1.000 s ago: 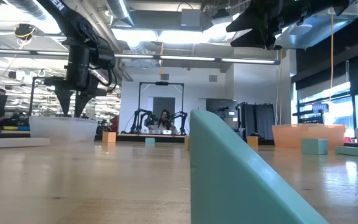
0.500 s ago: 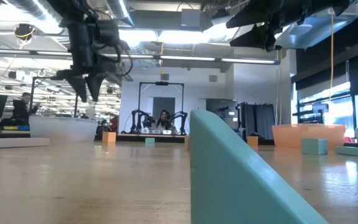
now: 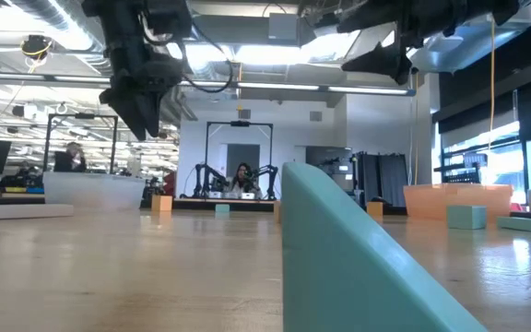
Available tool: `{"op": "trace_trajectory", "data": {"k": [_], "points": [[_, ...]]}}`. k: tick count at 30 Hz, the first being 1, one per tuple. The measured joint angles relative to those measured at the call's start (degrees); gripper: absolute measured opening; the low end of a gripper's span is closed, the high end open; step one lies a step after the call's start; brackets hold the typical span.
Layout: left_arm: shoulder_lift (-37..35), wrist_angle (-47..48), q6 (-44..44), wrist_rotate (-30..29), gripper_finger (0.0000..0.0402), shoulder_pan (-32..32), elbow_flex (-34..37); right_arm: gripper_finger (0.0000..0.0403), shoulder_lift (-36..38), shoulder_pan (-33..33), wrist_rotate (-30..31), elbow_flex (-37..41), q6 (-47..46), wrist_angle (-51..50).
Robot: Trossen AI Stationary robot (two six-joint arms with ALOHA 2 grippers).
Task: Sort & place blocks by color
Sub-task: Put the brown block into the orange bin
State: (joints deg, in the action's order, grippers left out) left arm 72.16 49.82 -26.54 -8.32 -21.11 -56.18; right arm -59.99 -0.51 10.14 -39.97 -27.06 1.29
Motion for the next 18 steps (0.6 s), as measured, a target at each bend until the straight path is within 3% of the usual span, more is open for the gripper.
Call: {"op": "trace_trajectory", "data": {"k": [6,11,15,18], "points": [[0.0,0.0,-0.4,-1.6,0.0192,5.9,0.0,0.032,0.0,0.0,-10.2,0.0,2.6,-10.1],[0.0,0.0,-0.4,-1.7,0.0192,8.3,0.0,0.032,0.0,0.0,-11.8,0.0,1.3,-22.5],[0.0,0.0,-0.3,-2.2,0.0192,9.4,0.0,0.032,0.0,0.0,-12.0,0.0,-6.6,-30.4],[0.0,0.0,-0.3,-3.3,0.0192,10.0,0.0,0.032,0.0,0.4,-13.4,0.0,-23.3,-32.4]]}}
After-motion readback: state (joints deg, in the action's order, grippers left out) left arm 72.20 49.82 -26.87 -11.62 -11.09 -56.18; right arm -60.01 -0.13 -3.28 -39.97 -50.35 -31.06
